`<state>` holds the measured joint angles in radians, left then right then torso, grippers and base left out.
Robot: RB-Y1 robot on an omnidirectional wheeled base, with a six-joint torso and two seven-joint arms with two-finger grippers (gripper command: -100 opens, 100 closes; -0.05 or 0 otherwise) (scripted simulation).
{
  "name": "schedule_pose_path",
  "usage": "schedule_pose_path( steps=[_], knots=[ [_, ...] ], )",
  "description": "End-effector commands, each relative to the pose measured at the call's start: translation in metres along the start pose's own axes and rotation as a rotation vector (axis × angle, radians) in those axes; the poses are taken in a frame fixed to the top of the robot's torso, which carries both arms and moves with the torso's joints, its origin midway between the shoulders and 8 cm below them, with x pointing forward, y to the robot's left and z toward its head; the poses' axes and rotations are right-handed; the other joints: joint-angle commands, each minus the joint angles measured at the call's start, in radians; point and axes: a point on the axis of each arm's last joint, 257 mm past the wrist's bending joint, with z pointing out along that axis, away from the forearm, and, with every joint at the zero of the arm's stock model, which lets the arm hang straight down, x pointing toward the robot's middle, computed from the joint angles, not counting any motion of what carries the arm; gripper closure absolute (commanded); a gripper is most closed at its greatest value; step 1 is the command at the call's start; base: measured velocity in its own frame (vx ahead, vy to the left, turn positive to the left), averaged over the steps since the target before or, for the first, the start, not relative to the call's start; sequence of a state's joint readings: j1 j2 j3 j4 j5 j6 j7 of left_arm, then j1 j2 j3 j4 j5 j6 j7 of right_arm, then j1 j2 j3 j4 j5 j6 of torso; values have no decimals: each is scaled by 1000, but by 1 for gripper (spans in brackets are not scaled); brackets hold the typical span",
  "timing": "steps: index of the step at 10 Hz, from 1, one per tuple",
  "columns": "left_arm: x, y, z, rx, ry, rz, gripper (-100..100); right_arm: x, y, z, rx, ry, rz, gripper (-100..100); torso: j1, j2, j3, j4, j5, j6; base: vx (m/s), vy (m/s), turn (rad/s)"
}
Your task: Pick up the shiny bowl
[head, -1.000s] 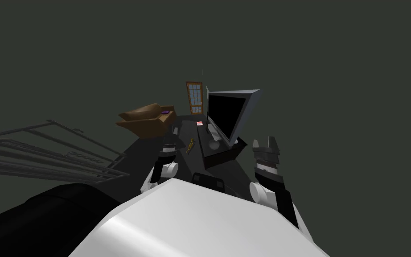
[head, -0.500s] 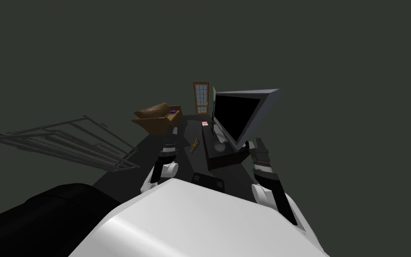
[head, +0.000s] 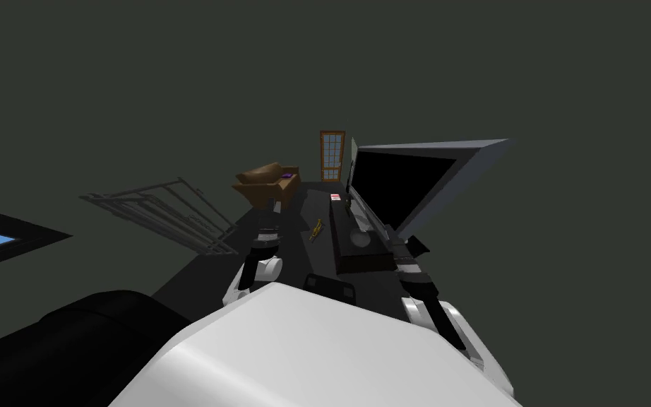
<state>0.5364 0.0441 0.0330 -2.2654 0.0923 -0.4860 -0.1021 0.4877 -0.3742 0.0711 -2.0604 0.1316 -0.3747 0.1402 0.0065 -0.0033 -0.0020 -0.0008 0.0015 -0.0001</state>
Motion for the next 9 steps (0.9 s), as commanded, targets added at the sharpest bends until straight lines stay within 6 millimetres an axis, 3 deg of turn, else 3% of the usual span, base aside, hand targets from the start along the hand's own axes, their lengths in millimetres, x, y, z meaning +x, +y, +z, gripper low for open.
schedule_pose_path(
  steps=[1,3,4,7,8,9],
  knots=[
    [0,0,0,0,0,0,0,22,-22,-9,37,85,-93,-100,0,0,0,0,0,0,58,92,261],
    [0,0,0,0,0,0,0,46,-51,-23,82,197,-208,-100,0,0,0,0,0,0,70,104,282],
    [0,0,0,0,0,0,0,46,-51,-24,81,203,-213,-100,1,-1,0,0,0,0,55,58,76],
    [0,0,0,0,0,0,0,78,-99,-57,152,380,-381,-100,-2,1,1,0,0,0,58,60,247],
    [0,0,0,0,0,0,0,78,-101,-58,153,388,-388,-100,-1,0,0,0,0,0,32,44,-3],
    [0,0,0,0,0,0,0,86,-119,-73,177,452,-445,-100,-3,3,1,0,0,1,-1,10,-5]
  ],
)
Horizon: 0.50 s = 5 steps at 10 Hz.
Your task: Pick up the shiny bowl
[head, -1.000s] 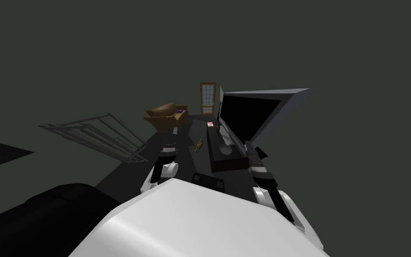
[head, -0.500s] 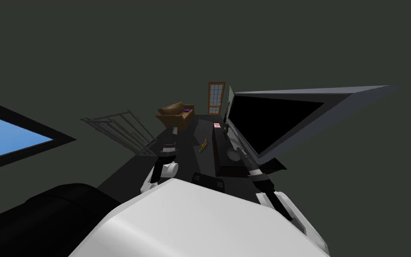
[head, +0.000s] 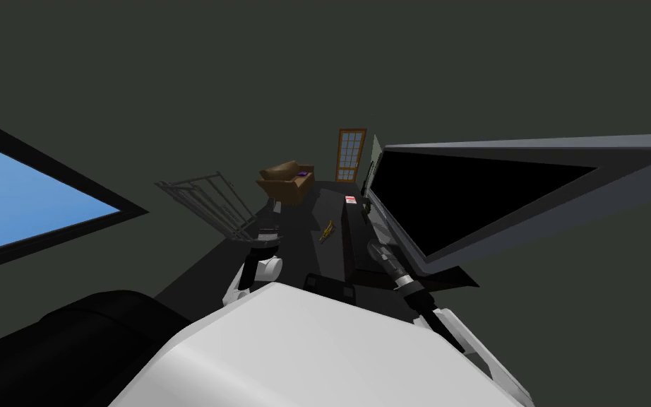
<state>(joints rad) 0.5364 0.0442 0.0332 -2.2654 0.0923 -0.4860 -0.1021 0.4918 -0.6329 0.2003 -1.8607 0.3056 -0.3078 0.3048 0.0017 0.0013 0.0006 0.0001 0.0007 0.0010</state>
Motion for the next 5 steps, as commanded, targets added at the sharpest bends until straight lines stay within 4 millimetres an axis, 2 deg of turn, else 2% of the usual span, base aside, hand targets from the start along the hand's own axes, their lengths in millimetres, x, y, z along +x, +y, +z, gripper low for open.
schedule_pose_path(
  steps=[1,2,5],
  knots=[
    [0,0,0,0,0,0,0,11,-9,-2,13,34,-32,-100,0,0,0,0,0,0,-8,-12,40],
    [0,0,0,0,0,0,0,30,-23,-10,36,100,-90,-100,-1,1,1,0,0,0,-20,-23,99],
    [0,0,0,0,0,0,0,30,-23,-10,36,100,-90,-100,-1,1,1,0,0,0,-3,-4,13]
  ],
)
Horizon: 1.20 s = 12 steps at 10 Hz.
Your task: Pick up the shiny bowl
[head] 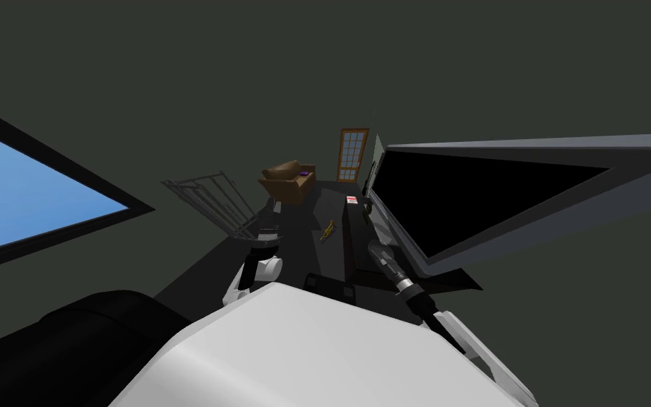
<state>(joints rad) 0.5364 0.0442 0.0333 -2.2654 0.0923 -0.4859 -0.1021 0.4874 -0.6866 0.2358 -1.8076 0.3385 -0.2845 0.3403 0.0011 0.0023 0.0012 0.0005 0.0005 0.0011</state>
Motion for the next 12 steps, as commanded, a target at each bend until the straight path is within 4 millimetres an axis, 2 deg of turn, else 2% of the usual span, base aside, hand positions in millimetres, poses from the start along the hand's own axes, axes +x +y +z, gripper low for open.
schedule_pose_path(
  steps=[1,6,9,10,11,12],
  knots=[
    [0,0,0,0,0,0,0,0,-1,0,0,0,0,-100,0,0,0,0,0,0,-12,-20,58],
    [0,0,0,0,0,0,0,0,-1,0,0,0,0,-100,0,0,0,0,0,0,1,8,-4],
    [0,0,0,0,0,0,0,31,-20,-14,60,80,-76,-100,4,1,1,0,1,0,-19,68,86],
    [0,0,0,0,0,0,0,47,-31,-24,89,124,-111,-100,6,1,1,0,1,0,-12,74,57],
    [0,0,0,0,0,0,0,56,-37,-29,106,149,-131,-100,5,1,1,0,1,0,-9,29,45],
    [0,0,0,0,0,0,0,56,-37,-29,106,149,-131,-100,2,1,1,0,1,0,-6,5,32]
  ],
)
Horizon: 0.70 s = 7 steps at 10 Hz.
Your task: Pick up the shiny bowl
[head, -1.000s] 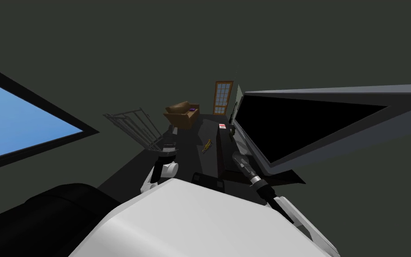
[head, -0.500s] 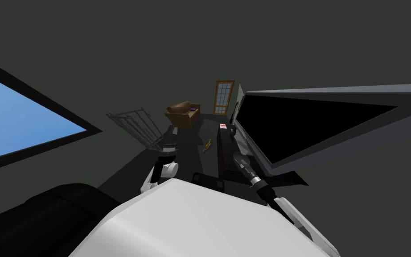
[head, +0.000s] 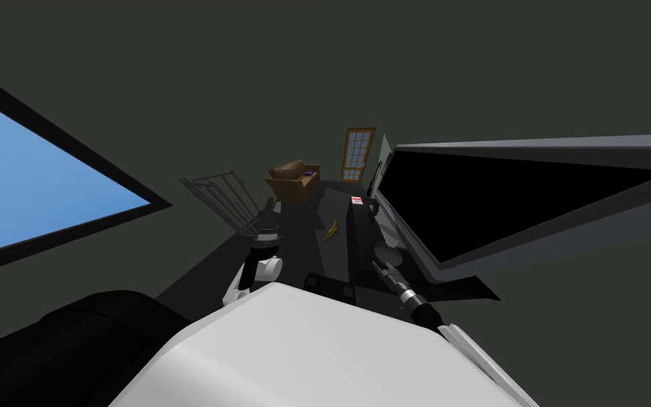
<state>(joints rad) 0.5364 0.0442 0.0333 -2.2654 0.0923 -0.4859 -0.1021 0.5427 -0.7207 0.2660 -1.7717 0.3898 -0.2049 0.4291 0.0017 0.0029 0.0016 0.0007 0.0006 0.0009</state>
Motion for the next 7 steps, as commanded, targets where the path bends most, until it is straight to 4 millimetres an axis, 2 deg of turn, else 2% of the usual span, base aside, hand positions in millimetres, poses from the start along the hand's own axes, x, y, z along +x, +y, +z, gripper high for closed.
schedule_pose_path(
  steps=[1,4,5,6,7],
  knots=[
    [0,0,0,0,0,0,0,14,-9,-4,20,33,-26,-100,0,0,0,0,0,0,-10,28,68],
    [0,0,0,0,0,0,0,26,-16,-10,37,63,-49,-100,2,-1,-1,0,0,0,9,40,45],
    [0,0,0,0,0,0,0,39,-23,-16,53,96,-73,-100,2,-1,-1,0,0,0,10,24,85],
    [0,0,0,0,0,0,0,51,-31,-23,70,130,-100,-100,1,-1,-1,0,0,0,82,70,267],
    [0,0,0,0,0,0,0,64,-38,-30,87,166,-127,-100,3,-5,-3,-1,1,-1,187,70,209]
  ],
)
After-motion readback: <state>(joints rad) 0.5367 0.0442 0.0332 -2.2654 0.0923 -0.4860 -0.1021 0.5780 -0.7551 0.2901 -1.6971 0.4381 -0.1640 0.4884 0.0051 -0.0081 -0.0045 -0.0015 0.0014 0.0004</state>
